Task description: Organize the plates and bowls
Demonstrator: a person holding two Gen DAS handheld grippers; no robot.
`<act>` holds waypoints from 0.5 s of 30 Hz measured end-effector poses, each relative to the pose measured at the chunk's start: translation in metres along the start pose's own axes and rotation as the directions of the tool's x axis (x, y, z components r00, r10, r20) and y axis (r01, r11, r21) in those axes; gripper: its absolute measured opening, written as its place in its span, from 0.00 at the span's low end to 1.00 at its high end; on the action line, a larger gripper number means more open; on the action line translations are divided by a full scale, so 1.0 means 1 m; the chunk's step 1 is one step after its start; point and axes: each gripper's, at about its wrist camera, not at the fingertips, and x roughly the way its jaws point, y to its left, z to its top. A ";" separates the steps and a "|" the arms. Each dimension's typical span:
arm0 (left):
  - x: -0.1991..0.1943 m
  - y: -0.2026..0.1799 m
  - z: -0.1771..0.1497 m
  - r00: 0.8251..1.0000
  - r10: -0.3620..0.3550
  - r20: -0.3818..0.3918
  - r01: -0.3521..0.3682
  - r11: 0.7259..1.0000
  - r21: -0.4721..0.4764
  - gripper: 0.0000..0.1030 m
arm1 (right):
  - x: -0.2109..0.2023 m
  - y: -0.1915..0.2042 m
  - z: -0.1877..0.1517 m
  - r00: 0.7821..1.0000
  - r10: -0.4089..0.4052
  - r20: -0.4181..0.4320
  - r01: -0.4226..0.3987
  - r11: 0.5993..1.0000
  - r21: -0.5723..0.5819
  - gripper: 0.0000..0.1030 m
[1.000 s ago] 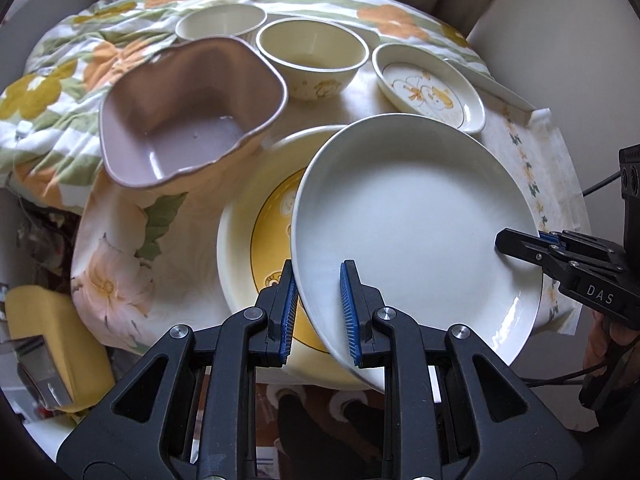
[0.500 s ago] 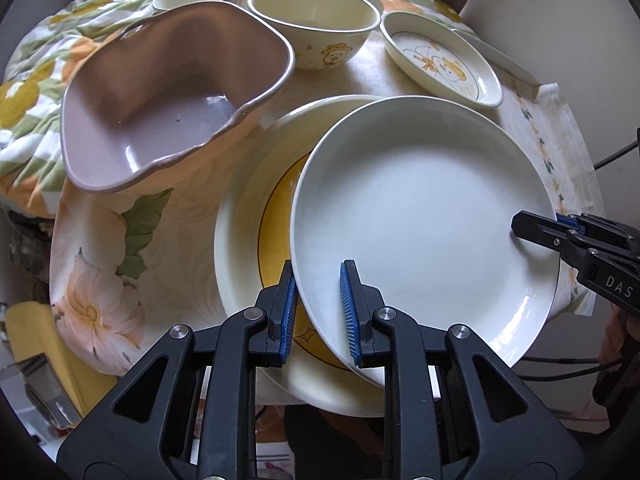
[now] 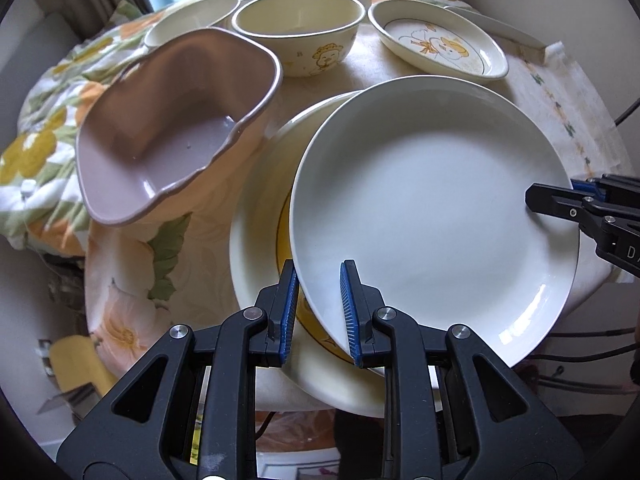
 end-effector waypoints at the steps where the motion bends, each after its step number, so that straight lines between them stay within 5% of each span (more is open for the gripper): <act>1: -0.001 -0.002 0.000 1.000 0.023 0.004 -0.024 1.000 0.015 0.18 | 0.001 0.003 0.000 1.000 -0.016 -0.001 0.016 1.000 -0.022 0.15; 6: -0.004 -0.007 -0.002 0.993 0.112 0.024 -0.113 0.990 0.082 0.18 | 0.004 0.016 0.000 0.996 -0.091 0.014 0.092 0.992 -0.088 0.15; 15: -0.008 -0.012 -0.006 0.986 0.160 0.042 -0.163 0.981 0.105 0.18 | 0.005 0.018 0.000 0.993 -0.116 0.016 0.117 0.989 -0.094 0.15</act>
